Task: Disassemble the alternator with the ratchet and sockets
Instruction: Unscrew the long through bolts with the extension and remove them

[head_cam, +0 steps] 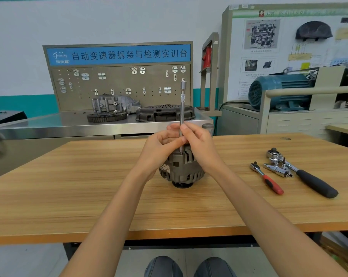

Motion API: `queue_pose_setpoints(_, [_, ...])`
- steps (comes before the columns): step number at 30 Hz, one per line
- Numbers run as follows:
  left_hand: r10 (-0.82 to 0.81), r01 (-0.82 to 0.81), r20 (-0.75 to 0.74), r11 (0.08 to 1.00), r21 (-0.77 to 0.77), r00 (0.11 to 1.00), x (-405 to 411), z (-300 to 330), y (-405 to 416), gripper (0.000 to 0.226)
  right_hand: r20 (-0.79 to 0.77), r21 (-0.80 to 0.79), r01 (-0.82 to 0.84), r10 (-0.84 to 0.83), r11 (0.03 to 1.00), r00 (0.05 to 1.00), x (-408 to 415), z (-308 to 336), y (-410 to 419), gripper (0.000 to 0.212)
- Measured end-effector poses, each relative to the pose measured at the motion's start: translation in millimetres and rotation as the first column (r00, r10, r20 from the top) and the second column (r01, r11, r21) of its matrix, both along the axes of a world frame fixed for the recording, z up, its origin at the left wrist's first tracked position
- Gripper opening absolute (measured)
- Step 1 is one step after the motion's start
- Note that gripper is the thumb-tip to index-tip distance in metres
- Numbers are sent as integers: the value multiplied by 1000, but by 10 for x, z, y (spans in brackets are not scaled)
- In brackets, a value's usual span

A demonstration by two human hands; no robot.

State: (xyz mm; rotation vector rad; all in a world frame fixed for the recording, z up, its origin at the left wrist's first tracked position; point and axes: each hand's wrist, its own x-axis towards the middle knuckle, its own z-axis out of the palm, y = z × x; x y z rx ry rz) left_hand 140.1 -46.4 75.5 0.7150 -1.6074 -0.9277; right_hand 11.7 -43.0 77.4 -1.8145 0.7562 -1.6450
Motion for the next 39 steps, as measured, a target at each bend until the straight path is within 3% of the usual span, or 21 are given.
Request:
queue_pose_setpoints(6, [43,-43,8,999,15,999,-31,8,-16,7,34,36,12,-14,999,999,24,-22,-6,4])
queue_pose_setpoints(15, [21,-21,0,999,25,1000,5,-4,1,8,26,-6,2,-2,1000,1000,11,-15,6,20])
queue_pose_setpoints(22, [55,-55,19,998,14,998,-15,-16,-31,9,22,14,53,-53,999,998,34,-25,4,6])
queue_pose_setpoints(31, [5,-5,-7,1000,17,1000,5,-16,-17,5,-11,-31,39,-39,999,999,11,-4,22,22])
queue_pose_setpoints(39, [70,-70,19,997,15,997,-19,-26,-29,16,31,9,9,-9,1000,999,19,-16,16,7])
